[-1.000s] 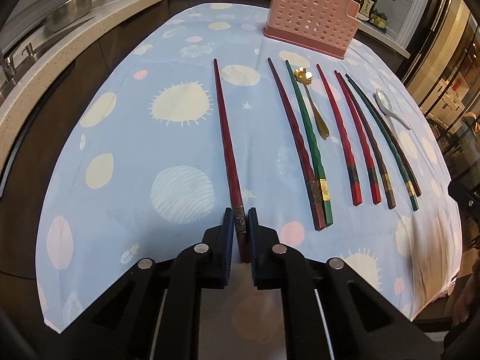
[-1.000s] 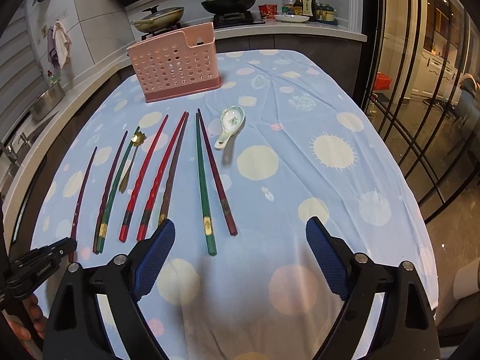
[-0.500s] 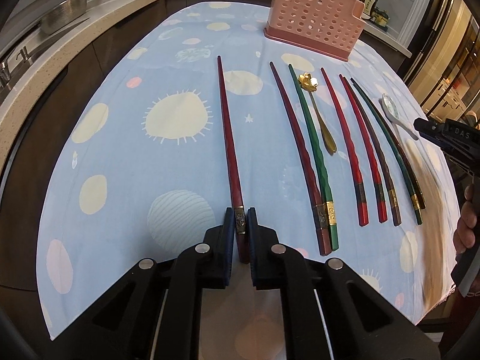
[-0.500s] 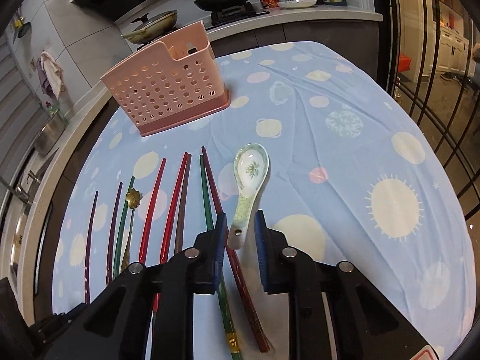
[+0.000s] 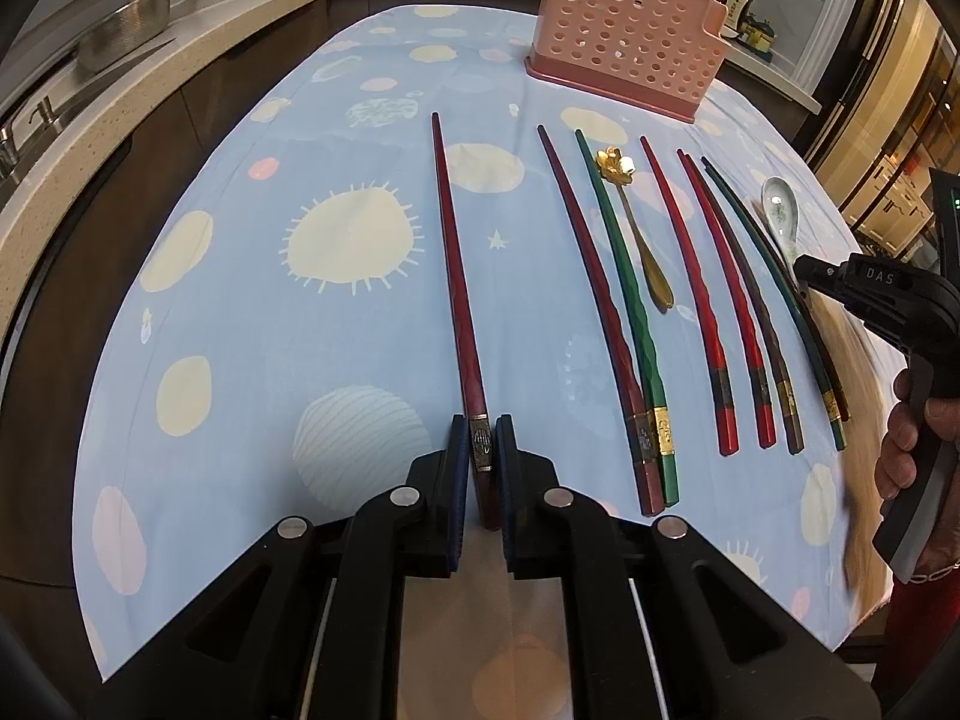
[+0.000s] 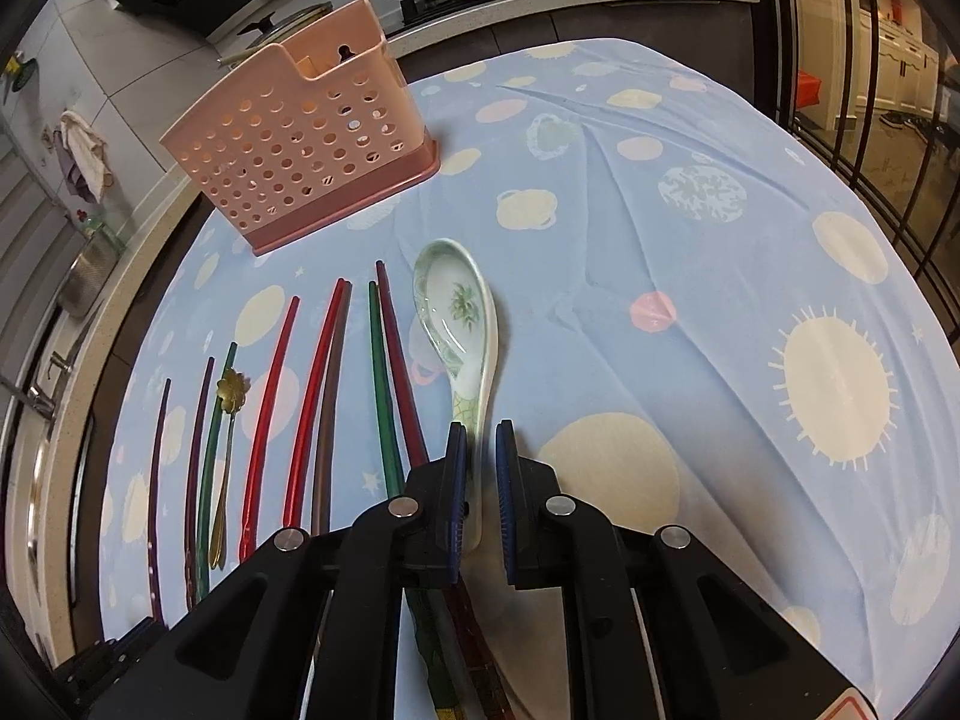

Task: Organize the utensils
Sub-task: 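Lift the chopstick with the left gripper while the right gripper carries the spoon toward the pink holder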

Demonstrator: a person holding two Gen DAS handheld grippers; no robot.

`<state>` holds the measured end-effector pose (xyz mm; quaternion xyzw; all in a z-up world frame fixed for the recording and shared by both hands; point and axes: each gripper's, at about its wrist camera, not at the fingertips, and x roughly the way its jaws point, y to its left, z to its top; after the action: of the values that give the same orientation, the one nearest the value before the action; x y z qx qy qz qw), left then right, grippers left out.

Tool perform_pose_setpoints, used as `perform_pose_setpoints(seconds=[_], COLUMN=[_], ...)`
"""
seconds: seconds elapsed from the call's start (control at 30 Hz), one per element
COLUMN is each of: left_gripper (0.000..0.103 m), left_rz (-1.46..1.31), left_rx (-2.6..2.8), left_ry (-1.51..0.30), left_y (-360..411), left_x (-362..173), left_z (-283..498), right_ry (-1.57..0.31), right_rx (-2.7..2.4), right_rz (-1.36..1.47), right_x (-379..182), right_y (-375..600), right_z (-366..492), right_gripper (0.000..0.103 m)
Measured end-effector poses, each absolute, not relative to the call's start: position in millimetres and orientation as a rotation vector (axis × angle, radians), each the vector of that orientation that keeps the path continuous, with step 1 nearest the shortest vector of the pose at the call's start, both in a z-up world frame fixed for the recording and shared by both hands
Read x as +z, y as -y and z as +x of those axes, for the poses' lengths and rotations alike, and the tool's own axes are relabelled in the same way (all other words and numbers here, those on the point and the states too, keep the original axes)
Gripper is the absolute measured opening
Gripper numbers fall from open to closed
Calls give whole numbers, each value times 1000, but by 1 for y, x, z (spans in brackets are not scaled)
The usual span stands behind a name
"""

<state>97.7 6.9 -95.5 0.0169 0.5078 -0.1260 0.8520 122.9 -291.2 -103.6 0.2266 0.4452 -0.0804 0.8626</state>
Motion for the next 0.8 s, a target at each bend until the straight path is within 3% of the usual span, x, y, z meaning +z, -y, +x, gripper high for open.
perform_pose_setpoints(seconds=[0.47, 0.8], left_gripper=[9, 8], left_rz=[14, -8], left_rx=[-283, -306], left_ry=[-1065, -1055], left_y=[-10, -19], left_x=[-96, -85], left_z=[96, 79], right_ry=[-923, -841], right_rx=[-167, -206], right_rz=[447, 420], right_x=[-105, -70], right_y=[287, 295], right_z=[110, 70], right_gripper=[8, 7])
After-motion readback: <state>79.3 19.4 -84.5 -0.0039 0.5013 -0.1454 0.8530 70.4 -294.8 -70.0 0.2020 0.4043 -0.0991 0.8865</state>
